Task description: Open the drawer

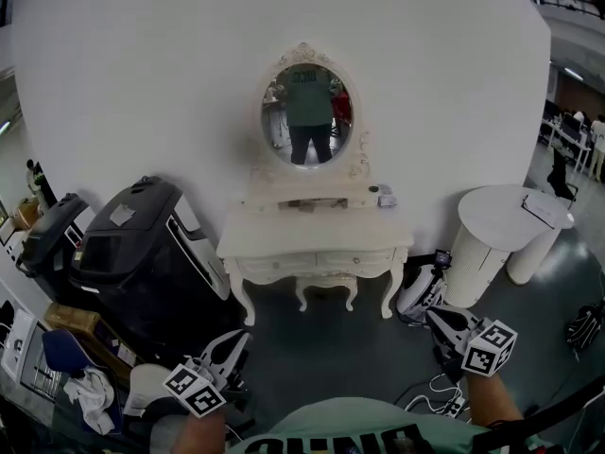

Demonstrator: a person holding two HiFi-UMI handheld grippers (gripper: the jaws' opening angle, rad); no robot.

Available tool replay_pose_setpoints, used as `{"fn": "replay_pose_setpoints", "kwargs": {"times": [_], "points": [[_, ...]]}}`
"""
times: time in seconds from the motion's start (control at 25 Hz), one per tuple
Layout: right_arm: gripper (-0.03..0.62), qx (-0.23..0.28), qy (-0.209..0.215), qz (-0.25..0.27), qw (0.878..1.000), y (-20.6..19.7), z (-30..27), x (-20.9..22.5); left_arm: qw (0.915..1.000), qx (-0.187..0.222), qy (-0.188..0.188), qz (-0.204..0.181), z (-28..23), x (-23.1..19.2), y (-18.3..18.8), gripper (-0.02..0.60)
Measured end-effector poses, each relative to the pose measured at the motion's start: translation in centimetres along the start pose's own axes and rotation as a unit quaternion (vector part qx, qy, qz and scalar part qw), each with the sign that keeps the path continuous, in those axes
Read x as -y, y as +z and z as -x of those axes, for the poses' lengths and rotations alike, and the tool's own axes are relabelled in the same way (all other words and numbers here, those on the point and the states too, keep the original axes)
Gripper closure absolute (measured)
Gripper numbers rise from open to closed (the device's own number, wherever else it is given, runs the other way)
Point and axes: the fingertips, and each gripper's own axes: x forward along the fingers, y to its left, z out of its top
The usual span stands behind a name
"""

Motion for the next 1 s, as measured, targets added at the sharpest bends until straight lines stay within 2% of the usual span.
{"fn": "replay_pose_setpoints", "kwargs": {"times": [0.32, 1.0], "points": [[0.583, 0.001, -0.005, -0.003, 1.0, -0.1, 3.2, 3.1, 0.9999, -0.009, -0.014, 0.0, -4.2, 2.8, -1.1, 0.572], [0.583, 0.001, -0.002, -0.027, 1.0, -1.2, 11.5, 11.9, 0.9988, -0.034, -0.034, 0.005, -14.0, 10.2, -6.4, 0.572]]}}
